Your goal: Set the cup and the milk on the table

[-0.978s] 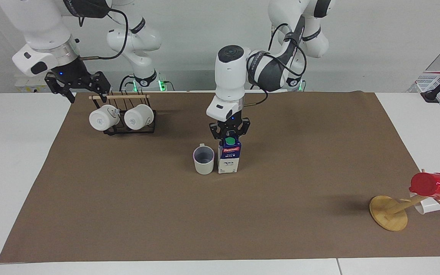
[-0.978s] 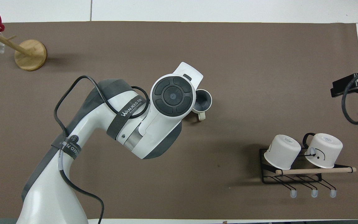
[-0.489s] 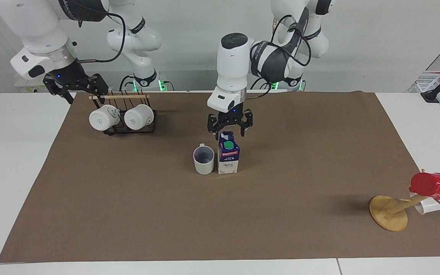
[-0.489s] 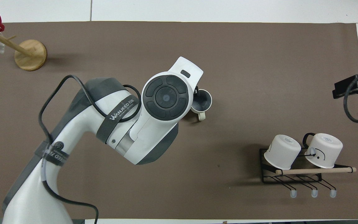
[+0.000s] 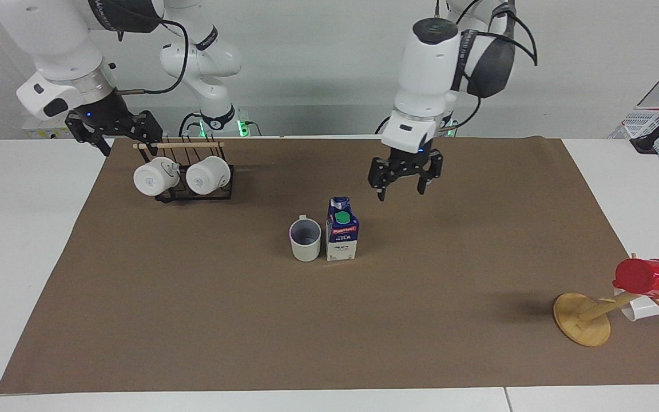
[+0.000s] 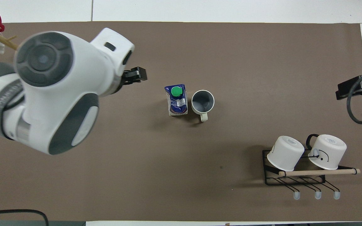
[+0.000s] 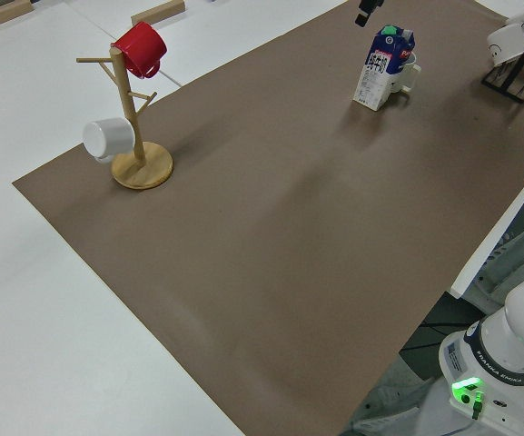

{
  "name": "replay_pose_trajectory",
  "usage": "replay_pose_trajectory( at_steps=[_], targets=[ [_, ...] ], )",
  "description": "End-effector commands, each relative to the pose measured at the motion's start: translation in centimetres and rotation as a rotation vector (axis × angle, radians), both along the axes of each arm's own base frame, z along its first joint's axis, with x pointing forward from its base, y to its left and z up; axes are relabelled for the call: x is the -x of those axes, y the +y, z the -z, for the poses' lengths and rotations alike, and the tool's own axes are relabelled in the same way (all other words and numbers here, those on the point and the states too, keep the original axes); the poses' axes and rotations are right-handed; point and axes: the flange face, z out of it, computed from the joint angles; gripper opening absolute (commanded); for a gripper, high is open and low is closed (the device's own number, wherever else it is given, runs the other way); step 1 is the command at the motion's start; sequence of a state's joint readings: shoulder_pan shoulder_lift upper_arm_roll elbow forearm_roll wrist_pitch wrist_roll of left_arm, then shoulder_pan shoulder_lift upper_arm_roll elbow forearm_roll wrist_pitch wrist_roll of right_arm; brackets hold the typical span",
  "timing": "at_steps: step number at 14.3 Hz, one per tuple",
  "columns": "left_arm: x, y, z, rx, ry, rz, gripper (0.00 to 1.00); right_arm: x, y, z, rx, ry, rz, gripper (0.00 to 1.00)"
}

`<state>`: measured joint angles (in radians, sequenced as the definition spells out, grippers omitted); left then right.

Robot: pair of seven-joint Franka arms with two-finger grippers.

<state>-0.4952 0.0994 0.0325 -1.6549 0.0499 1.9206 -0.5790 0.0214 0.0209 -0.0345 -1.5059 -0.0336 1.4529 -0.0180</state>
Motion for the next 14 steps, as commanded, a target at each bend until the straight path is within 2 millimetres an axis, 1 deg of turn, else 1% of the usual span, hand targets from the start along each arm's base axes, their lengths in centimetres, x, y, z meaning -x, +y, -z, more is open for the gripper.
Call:
replay_pose_trajectory(
  at_steps=[1, 3, 5, 6, 7, 8, 9, 10, 11, 14],
  targets=[
    [0.3, 6.4, -0.3, -0.012, 0.053, 0.044, 1.00, 0.4, -0.2, 0.0, 0.001, 0.002, -0.018, 1.00],
    [-0.5, 11.9, -1.0, -0.022, 0.087, 0.085, 1.00, 0.5, -0.3, 0.1, 0.001, 0.004, -0.016, 1.00],
    [-1.5, 17.9, -2.7, 0.045, 0.076, 0.081, 1.00, 0.5, -0.2, 0.1, 0.001, 0.004, -0.018, 1.00],
    [-1.6, 19.3, -3.6, 0.043, 0.072, 0.093, 1.00, 0.5, -0.2, 0.1, 0.001, 0.004, -0.018, 1.00],
    [-1.7, 20.3, -5.0, 0.042, 0.066, 0.095, 1.00, 0.5, -0.2, 0.1, 0.001, 0.004, -0.018, 1.00],
    [-2.0, 22.3, -6.4, 0.040, 0.064, 0.081, 1.00, 0.4, -0.2, 0.0, 0.001, 0.002, -0.018, 1.00],
    [-2.1, 23.8, -7.2, 0.040, 0.069, 0.086, 1.00, 0.5, -0.2, 0.1, 0.001, 0.004, -0.016, 1.00],
    [-2.2, 24.7, -7.6, 0.034, 0.084, 0.103, 1.00, 0.5, -0.3, 0.1, 0.001, 0.004, -0.016, 1.00],
    [-2.3, 25.2, -7.7, 0.029, 0.104, 0.116, 1.00, 0.4, -0.2, 0.0, 0.001, 0.002, -0.018, 1.00],
    [-2.3, 25.7, -8.2, 0.012, 0.119, 0.130, 1.00, 0.5, -0.2, 0.1, 0.001, 0.004, -0.018, 1.00]
  ],
)
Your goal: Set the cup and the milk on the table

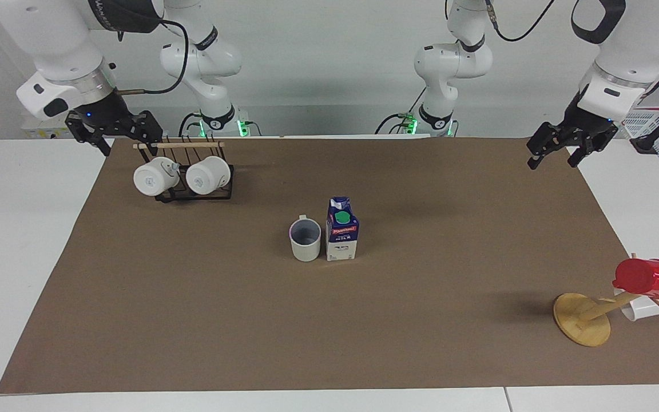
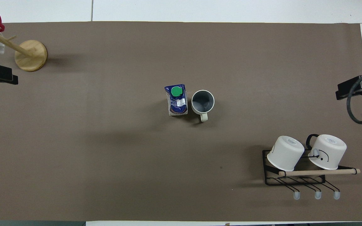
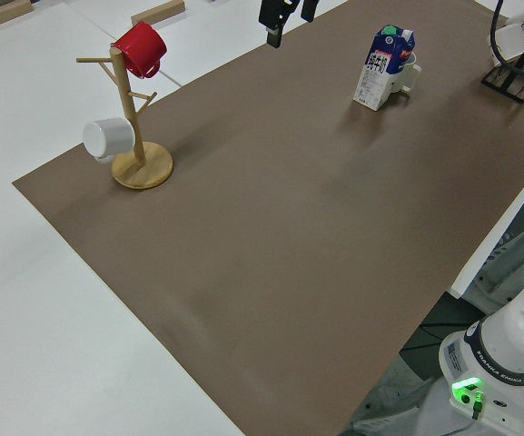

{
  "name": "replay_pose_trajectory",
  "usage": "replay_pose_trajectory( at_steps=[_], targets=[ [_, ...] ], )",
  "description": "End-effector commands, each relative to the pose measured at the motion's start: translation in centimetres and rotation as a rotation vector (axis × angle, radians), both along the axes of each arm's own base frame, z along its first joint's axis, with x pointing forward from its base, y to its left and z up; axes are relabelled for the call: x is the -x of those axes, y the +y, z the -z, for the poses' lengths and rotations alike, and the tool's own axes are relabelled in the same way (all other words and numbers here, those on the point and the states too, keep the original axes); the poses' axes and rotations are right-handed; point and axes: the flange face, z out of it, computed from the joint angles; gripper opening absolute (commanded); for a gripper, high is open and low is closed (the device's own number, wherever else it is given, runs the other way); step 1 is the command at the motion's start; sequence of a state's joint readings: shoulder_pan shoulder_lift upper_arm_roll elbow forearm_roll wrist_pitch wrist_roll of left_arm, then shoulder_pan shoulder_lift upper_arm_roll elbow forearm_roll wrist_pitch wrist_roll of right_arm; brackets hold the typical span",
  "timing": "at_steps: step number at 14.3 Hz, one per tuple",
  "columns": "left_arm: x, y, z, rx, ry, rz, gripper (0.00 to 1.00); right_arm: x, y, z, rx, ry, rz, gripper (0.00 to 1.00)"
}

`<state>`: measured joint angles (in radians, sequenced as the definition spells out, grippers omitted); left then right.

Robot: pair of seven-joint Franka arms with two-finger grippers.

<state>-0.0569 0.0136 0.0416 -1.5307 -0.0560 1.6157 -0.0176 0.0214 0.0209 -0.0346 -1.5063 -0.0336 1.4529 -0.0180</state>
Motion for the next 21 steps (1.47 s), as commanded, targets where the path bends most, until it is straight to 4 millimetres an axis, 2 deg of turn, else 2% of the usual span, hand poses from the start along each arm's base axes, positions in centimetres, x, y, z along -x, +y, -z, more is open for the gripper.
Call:
replay_pose_trajectory(
  at_steps=[1, 2, 4, 11, 13, 16, 21],
  targets=[
    [-0.4, 0.1, 0.0, -0.006, 0.027, 0.046, 1.00, 0.5, -0.2, 0.0, 0.001, 0.003, -0.018, 1.00],
    [-0.2, 0.4, 0.7, -0.008, 0.039, 0.055, 1.00, 0.5, -0.2, 0.0, 0.001, 0.003, -0.018, 1.00],
    [0.2, 0.4, 1.0, -0.008, 0.048, 0.056, 1.00, 0.5, -0.2, 0.0, 0.001, 0.003, -0.018, 1.00],
    [0.8, 1.0, 1.6, -0.006, 0.062, 0.048, 1.00, 0.5, -0.2, 0.0, 0.001, 0.003, -0.018, 1.00],
    [1.3, 1.8, 1.6, -0.005, 0.069, 0.037, 1.00, 0.4, -0.2, 0.0, 0.001, 0.002, -0.017, 1.00],
    [2.6, 1.9, 2.0, -0.003, 0.080, 0.035, 1.00, 0.5, -0.2, 0.0, 0.001, 0.003, -0.018, 1.00],
    [2.4, 1.4, 1.9, -0.050, 0.070, 0.035, 1.00, 0.5, -0.2, 0.0, 0.001, 0.003, -0.018, 1.00]
  ],
)
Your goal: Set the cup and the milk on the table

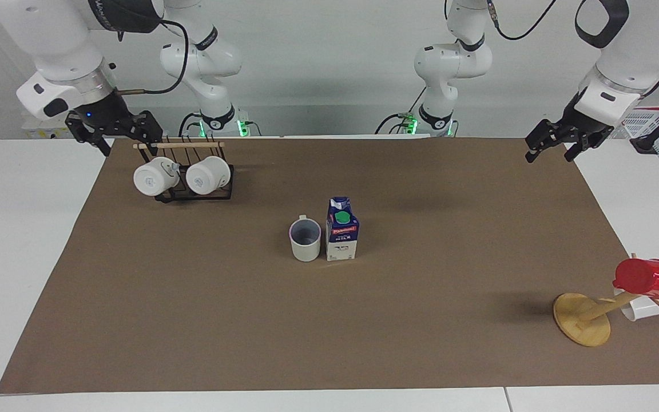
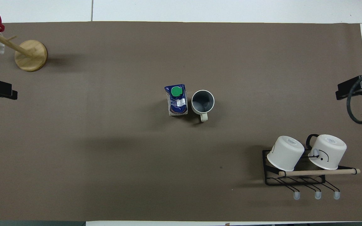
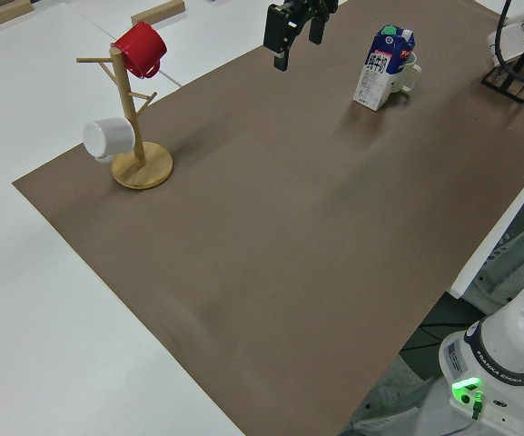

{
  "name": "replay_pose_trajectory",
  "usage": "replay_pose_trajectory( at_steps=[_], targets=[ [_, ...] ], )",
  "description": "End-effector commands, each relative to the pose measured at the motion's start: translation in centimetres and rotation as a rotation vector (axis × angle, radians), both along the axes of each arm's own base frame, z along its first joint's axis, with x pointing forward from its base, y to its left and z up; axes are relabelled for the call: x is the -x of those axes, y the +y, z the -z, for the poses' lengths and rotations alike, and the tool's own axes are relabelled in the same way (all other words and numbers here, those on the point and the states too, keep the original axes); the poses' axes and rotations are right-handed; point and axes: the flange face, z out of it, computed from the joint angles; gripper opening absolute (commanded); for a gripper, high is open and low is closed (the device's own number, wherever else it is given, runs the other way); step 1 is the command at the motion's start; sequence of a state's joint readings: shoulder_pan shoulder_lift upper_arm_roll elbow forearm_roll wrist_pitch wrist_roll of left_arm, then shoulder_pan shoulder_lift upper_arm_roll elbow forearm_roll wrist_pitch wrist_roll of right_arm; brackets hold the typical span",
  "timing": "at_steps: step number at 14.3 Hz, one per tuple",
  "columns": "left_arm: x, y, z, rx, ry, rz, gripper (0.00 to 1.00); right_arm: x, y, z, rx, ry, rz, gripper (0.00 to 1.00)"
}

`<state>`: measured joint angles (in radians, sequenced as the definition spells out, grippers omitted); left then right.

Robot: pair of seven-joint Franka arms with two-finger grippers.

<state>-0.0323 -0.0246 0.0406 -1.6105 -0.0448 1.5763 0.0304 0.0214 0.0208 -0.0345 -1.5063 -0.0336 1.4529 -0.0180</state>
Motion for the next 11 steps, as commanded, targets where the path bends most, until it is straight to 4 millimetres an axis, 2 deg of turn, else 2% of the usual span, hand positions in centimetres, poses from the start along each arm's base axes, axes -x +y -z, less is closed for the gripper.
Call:
replay_pose_trajectory(
  at_steps=[1, 11],
  targets=[
    [0.76, -0.25, -0.07, -0.039, -0.008, 0.011, 1.00, 0.46, -0.17, 0.03, 0.001, 0.003, -0.018, 1.00],
    [0.70, -0.51, -0.18, -0.040, -0.014, -0.010, 1.00, 0.46, -0.17, 0.03, 0.001, 0.003, -0.018, 1.00]
  ],
)
